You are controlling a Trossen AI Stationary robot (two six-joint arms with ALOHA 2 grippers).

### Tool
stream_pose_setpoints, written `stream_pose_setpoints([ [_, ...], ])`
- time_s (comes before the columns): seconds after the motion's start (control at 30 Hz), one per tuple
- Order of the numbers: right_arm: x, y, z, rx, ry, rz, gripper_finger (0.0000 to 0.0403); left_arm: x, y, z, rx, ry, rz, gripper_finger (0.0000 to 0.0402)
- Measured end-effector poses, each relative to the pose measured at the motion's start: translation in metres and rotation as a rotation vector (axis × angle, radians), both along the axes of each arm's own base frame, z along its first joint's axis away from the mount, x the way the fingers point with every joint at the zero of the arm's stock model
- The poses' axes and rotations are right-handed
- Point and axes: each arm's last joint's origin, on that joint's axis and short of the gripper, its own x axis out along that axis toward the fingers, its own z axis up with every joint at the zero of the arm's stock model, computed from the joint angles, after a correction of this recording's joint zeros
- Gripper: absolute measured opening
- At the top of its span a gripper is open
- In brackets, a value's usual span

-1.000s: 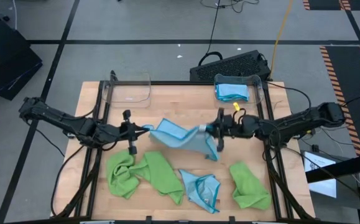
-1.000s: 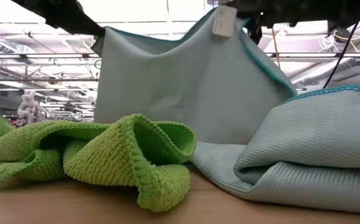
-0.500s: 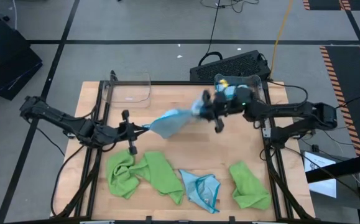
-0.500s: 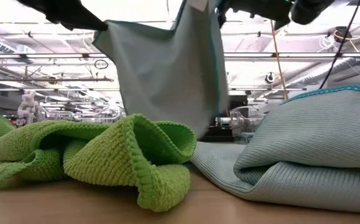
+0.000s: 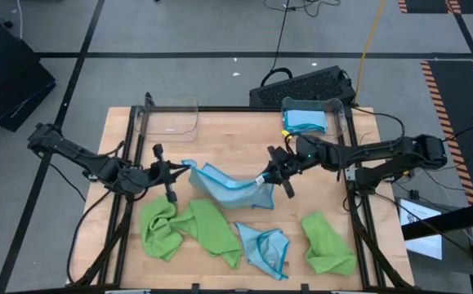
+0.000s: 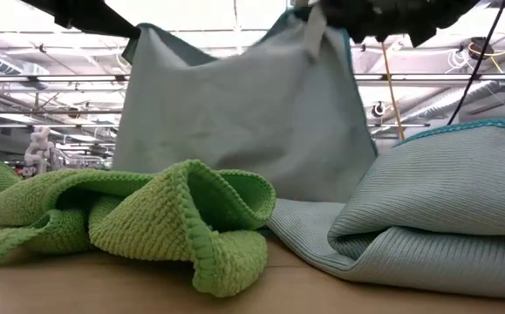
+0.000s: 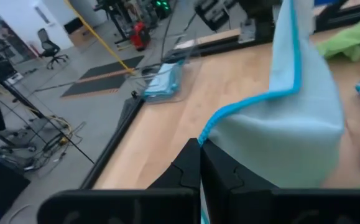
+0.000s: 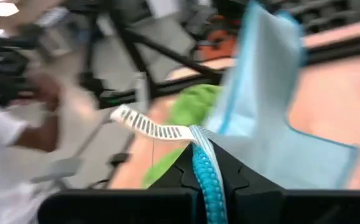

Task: Fold microfiber towels
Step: Fold the top blue microfiber cloth

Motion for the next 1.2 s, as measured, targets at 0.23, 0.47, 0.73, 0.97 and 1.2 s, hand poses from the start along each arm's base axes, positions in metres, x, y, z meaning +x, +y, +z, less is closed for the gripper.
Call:
stream_pose_setpoints([
  [0.23,0.008,0.004,-0.011,-0.045,-0.04,-0.191,0.0002,-0.003,0.002,-0.004,0.003,0.042,0.011,0.0003],
  [0.47,0.032,0.033,-0.031,0.008,-0.125,-0.122,0.0002,-0.011,0.006,-0.017,-0.016,0.142,0.081,0.0003],
  [0.73,0.035,0.073,-0.051,0.042,-0.056,-0.01,0.007,-0.018,0.007,-0.026,-0.066,0.234,0.092,0.0005],
  [0.97,0.023,0.084,-0.054,0.063,0.102,-0.005,0.0226,-0.019,0.007,-0.027,-0.061,0.24,0.092,0.0007],
  [1.2,-0.012,0.09,-0.061,-0.106,0.401,-0.199,0.0298,-0.024,0.01,-0.031,-0.062,0.273,0.144,0.0007],
])
